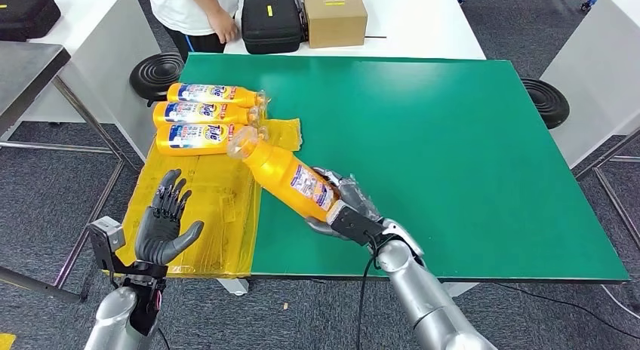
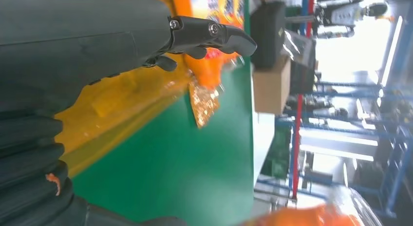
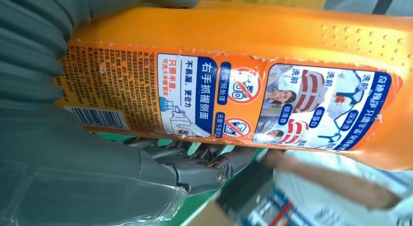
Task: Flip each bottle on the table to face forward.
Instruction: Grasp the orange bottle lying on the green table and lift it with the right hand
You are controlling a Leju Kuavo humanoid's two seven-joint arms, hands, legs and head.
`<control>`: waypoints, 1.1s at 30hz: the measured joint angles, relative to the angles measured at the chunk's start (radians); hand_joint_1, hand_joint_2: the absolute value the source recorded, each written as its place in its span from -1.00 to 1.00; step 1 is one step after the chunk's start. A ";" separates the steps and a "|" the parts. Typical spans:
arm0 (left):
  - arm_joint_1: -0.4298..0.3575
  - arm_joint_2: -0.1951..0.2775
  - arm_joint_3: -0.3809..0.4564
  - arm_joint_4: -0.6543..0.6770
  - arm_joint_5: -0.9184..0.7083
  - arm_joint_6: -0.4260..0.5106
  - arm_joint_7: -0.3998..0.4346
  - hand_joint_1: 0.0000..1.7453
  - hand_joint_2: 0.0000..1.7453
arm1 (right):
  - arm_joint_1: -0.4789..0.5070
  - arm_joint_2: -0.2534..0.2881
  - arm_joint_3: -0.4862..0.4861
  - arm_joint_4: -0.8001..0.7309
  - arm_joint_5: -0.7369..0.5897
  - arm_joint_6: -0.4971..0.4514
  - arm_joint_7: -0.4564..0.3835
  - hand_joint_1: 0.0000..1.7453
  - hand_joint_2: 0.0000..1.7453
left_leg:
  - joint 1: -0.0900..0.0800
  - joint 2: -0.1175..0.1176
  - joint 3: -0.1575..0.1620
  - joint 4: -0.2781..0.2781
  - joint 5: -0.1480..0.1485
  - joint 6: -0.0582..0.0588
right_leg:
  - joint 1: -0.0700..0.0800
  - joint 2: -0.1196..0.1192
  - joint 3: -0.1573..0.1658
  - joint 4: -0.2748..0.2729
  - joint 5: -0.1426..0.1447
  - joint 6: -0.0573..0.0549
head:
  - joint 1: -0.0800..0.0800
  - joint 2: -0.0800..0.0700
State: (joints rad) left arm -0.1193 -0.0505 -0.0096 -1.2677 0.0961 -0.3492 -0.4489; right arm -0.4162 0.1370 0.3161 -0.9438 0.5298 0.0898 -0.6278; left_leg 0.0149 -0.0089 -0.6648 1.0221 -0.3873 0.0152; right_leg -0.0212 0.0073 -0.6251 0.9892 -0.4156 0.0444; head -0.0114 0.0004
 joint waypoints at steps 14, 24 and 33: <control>-0.099 -0.012 -0.107 0.060 0.022 -0.012 -0.005 -1.00 1.00 | -0.032 0.107 0.098 0.201 0.002 0.030 -0.033 1.00 1.00 | 0.000 0.000 0.000 0.000 0.000 0.000 | 0.000 0.000 0.000 0.000 0.000 0.000 | 0.000 0.000; -0.115 -0.010 -0.136 0.087 0.041 -0.037 -0.005 -1.00 1.00 | -0.046 0.117 0.123 0.245 -0.014 0.043 -0.036 1.00 1.00 | 0.000 0.000 0.000 0.000 0.000 0.000 | 0.000 0.000 0.000 0.000 0.000 0.000 | 0.000 0.000; -0.113 0.000 -0.140 0.097 0.065 -0.103 -0.014 -1.00 1.00 | -0.058 0.115 0.122 0.258 -0.045 0.038 -0.046 1.00 1.00 | 0.000 0.000 0.000 0.000 0.000 0.000 | 0.000 0.000 0.000 0.000 0.000 0.000 | 0.000 0.000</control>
State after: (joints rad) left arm -0.2321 -0.0505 -0.1495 -1.1706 0.1607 -0.4524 -0.4634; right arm -0.4746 0.2516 0.4383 -0.6859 0.4848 0.1277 -0.6734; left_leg 0.0147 -0.0090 -0.6651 1.0221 -0.3872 0.0152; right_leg -0.0214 0.0072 -0.6252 0.9893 -0.4156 0.0444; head -0.0113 0.0004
